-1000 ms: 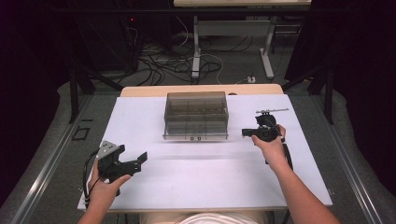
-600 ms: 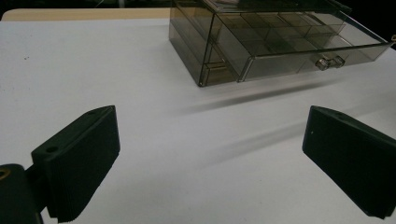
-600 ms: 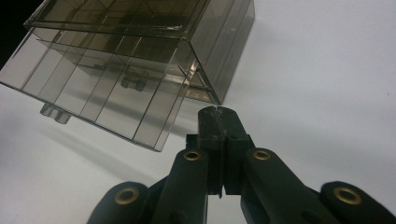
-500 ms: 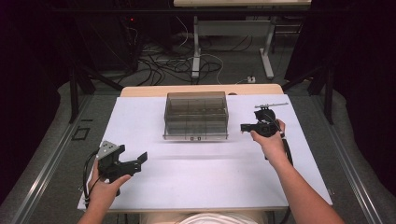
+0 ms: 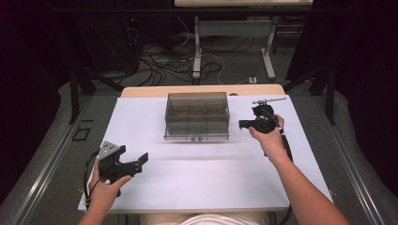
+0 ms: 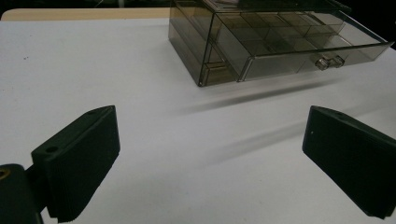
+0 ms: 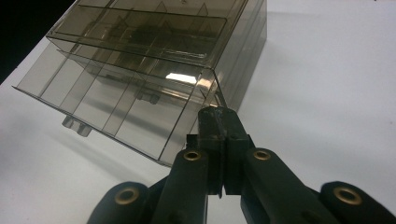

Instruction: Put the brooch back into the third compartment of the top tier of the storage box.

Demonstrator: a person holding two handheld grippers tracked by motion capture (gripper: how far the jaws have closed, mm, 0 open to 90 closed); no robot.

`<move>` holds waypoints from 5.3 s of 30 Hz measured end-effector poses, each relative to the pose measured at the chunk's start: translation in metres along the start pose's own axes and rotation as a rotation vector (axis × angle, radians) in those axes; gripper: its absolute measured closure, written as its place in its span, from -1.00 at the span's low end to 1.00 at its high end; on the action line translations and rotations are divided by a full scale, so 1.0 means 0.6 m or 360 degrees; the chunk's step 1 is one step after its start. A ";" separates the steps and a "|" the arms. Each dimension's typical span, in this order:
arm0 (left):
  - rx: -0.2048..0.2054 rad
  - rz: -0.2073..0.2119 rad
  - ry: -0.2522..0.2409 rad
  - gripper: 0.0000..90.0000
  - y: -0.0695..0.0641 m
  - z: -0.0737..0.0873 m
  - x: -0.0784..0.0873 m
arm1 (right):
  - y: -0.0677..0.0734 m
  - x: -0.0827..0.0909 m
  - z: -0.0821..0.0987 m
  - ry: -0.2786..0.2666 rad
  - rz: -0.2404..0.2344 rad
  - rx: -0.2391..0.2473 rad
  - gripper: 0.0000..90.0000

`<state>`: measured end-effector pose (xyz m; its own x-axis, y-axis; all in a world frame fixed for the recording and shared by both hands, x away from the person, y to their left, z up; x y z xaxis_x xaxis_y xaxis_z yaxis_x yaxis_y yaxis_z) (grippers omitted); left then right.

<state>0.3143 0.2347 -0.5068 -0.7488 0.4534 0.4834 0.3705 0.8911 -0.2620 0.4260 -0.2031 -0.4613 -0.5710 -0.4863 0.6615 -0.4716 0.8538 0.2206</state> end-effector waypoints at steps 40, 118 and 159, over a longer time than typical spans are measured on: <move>0.0000 -0.0004 -0.0006 -0.91 0.001 -0.001 0.001 | 0.062 -0.036 -0.037 0.0001 -0.0094 0.0038 1.00; 0.0020 -0.0006 -0.0004 -0.91 0.007 -0.003 -0.002 | 0.108 -0.110 -0.039 0.0157 -0.0165 0.0072 0.52; 0.0013 0.0004 -0.0009 -0.91 0.001 -0.001 0.000 | 0.096 -0.032 -0.061 -0.0031 -0.0020 0.0126 -1.00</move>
<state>0.3146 0.2352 -0.5065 -0.7510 0.4554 0.4781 0.3676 0.8899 -0.2701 0.4348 -0.1378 -0.4350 -0.5772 -0.5010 0.6449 -0.5299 0.8306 0.1710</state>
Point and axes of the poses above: each handheld gripper's, and its own axes: x roughly backward along the jaws, z roughly out of its underside, y roughly to its left, the point moved 2 cm from there along -x, roughly forward along the jaws, and after that the axes turned 6 degrees about x, right-handed, at the moved point
